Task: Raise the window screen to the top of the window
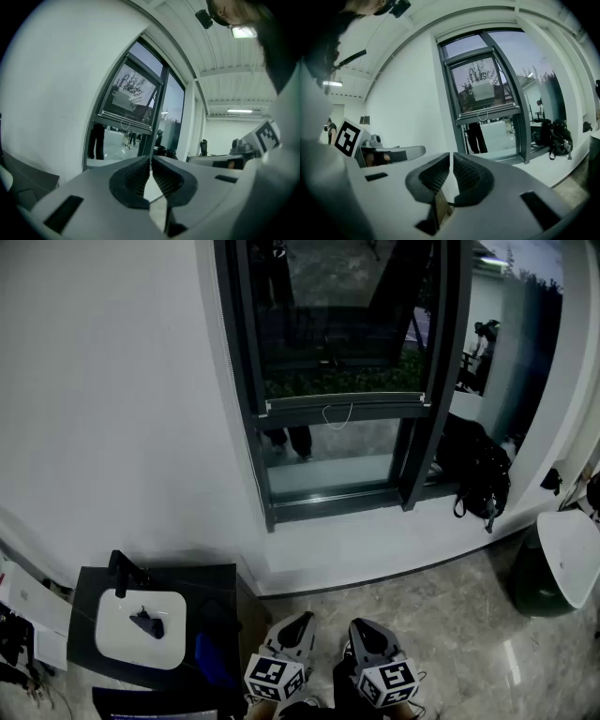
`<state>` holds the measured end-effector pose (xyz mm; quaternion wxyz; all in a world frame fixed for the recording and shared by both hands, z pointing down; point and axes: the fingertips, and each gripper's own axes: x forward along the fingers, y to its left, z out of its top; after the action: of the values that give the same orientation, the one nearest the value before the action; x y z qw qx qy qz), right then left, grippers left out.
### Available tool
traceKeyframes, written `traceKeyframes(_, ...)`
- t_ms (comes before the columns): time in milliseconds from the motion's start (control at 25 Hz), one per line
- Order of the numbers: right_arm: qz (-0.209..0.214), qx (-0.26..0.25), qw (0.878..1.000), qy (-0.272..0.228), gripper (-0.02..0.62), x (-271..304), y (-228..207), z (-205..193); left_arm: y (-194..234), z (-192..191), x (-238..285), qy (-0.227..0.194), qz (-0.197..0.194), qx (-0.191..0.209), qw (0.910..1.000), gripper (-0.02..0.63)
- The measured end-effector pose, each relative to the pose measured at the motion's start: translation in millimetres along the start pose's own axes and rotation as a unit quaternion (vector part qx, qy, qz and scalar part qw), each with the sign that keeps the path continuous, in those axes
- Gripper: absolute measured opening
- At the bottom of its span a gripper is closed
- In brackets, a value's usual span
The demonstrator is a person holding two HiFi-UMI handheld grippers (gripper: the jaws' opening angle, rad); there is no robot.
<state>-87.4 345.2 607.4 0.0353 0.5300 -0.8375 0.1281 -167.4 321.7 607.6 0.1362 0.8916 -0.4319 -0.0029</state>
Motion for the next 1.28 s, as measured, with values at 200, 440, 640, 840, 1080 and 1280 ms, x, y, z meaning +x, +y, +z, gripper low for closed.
traceKeyframes(200, 0.006, 0.010, 1.000, -0.003, 0.028, 41.6, -55.6, 9.8, 15.6, 14.6, 60.2, -0.010, 0.009, -0.012, 0.9998, 0.003)
traceKeyframes(440, 0.038, -0.003, 0.999, -0.004, 0.028, 99.2, -134.2, 48.8, 29.9, 42.0, 155.2, -0.022, 0.037, -0.006, 0.9990, 0.002)
traceKeyframes(640, 0.069, 0.005, 0.998, -0.010, 0.028, 144.8, -187.6, 77.2, 38.8, 61.0, 217.6, -0.021, 0.067, 0.032, 0.9970, 0.002)
traceKeyframes(840, 0.099, 0.016, 0.995, 0.002, 0.028, 178.2, -213.8, 79.6, 58.6, 62.9, 247.5, -0.010, 0.105, 0.035, 0.9938, 0.002)
traceKeyframes(1080, 0.104, 0.033, 0.994, 0.010, 0.028, 207.7, -249.0, 81.6, 87.8, 83.5, 289.6, -0.012, 0.136, 0.054, 0.9891, 0.003)
traceKeyframes(1280, 0.107, 0.064, 0.992, 0.022, 0.028, 227.3, -273.1, 91.8, 117.9, 107.1, 330.8, -0.022, 0.136, 0.080, 0.9871, 0.003)
